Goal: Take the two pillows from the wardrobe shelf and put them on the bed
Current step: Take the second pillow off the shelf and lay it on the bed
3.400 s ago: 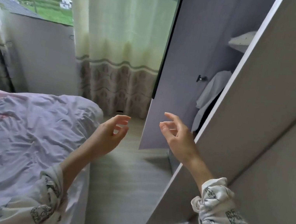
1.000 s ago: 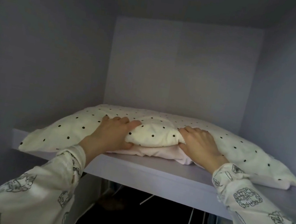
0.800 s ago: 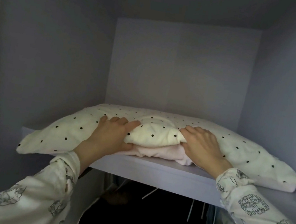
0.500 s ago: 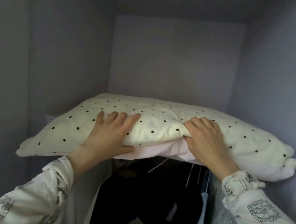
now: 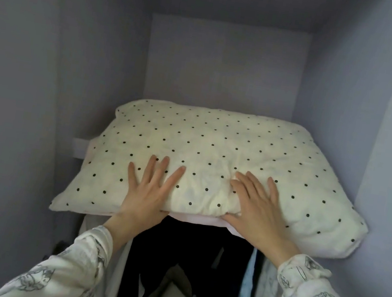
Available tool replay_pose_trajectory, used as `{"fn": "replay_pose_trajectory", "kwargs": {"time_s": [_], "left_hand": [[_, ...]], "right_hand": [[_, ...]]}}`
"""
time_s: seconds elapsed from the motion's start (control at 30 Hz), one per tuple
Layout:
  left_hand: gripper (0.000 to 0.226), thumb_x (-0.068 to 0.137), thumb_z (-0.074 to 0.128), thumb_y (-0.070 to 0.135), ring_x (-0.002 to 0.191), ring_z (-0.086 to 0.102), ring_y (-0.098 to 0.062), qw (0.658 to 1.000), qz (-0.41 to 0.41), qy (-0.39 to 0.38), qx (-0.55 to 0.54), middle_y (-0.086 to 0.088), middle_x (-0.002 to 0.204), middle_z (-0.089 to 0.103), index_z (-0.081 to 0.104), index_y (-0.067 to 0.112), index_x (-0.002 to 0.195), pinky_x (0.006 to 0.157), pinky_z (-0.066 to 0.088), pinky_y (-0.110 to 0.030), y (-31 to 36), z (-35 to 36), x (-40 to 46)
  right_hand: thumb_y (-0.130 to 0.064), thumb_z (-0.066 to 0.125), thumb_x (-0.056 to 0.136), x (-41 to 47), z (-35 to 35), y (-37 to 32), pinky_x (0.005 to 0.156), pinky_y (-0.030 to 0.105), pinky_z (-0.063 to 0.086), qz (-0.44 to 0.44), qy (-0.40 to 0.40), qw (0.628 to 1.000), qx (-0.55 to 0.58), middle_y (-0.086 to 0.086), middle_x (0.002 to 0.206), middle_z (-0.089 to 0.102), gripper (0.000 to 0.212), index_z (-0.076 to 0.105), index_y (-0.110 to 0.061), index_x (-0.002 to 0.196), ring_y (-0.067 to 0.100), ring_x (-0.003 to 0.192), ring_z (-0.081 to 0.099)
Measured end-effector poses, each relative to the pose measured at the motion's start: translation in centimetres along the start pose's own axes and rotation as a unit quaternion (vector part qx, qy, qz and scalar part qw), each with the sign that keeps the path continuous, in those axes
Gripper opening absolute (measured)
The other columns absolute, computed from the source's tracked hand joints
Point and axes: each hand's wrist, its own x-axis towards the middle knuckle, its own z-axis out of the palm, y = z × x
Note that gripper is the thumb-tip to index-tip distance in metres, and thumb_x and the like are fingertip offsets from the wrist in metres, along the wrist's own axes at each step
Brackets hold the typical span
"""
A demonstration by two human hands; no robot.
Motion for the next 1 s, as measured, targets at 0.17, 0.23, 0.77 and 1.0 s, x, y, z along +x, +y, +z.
{"fn": "replay_pose_trajectory", "kwargs": {"time_s": [0.17, 0.23, 0.77, 1.0], "left_hand": [[0.112, 0.065, 0.053, 0.073, 0.141, -0.017, -0.041, 0.999, 0.028, -0.015, -0.015, -0.014, 0.157, -0.012, -0.026, 0.038, 0.138, 0.101, -0.007, -0.073, 0.1, 2.5, 0.7], [0.11, 0.062, 0.046, 0.08, 0.139, -0.018, -0.043, 0.999, 0.047, -0.018, -0.011, -0.016, 0.156, -0.013, -0.018, 0.037, 0.14, 0.099, -0.011, -0.073, 0.1, 3.3, 0.8], [0.06, 0.088, 0.015, 0.064, 0.145, -0.002, -0.027, 0.988, -0.004, 0.053, -0.148, -0.002, 0.158, 0.008, 0.013, 0.04, 0.143, 0.107, -0.011, -0.066, 0.6, -2.6, 23.8], [0.079, 0.074, 0.019, 0.083, 0.137, 0.031, -0.027, 0.994, 0.026, 0.011, -0.105, 0.0, 0.151, 0.034, 0.026, 0.039, 0.139, 0.107, 0.014, -0.055, -1.5, -4.7, 27.7]], "right_hand": [[-0.083, 0.006, 0.071, 2.2, 1.0, 0.4, 0.112, 0.053, -0.016, 0.004, -0.047, 0.996, 0.071, -0.014, 0.159, 0.0, 0.085, 0.008, -0.043, 0.146, 0.008, 0.145, -0.01], [-0.083, 0.009, 0.072, 4.2, 1.7, 0.9, 0.111, 0.058, -0.014, -0.003, -0.043, 0.999, 0.03, -0.012, 0.159, -0.009, 0.084, 0.002, -0.042, 0.146, 0.012, 0.145, -0.016], [-0.083, 0.029, 0.075, 7.4, 7.6, 2.3, 0.106, 0.073, 0.009, -0.082, 0.158, 0.983, -0.052, 0.002, 0.157, 0.02, 0.086, 0.024, -0.035, 0.146, 0.028, 0.145, 0.016], [-0.083, 0.026, 0.077, 7.6, 8.6, 2.9, 0.106, 0.073, 0.006, -0.075, 0.16, 0.983, -0.05, -0.003, 0.158, 0.012, 0.085, 0.015, -0.037, 0.147, 0.026, 0.146, 0.01]]}}
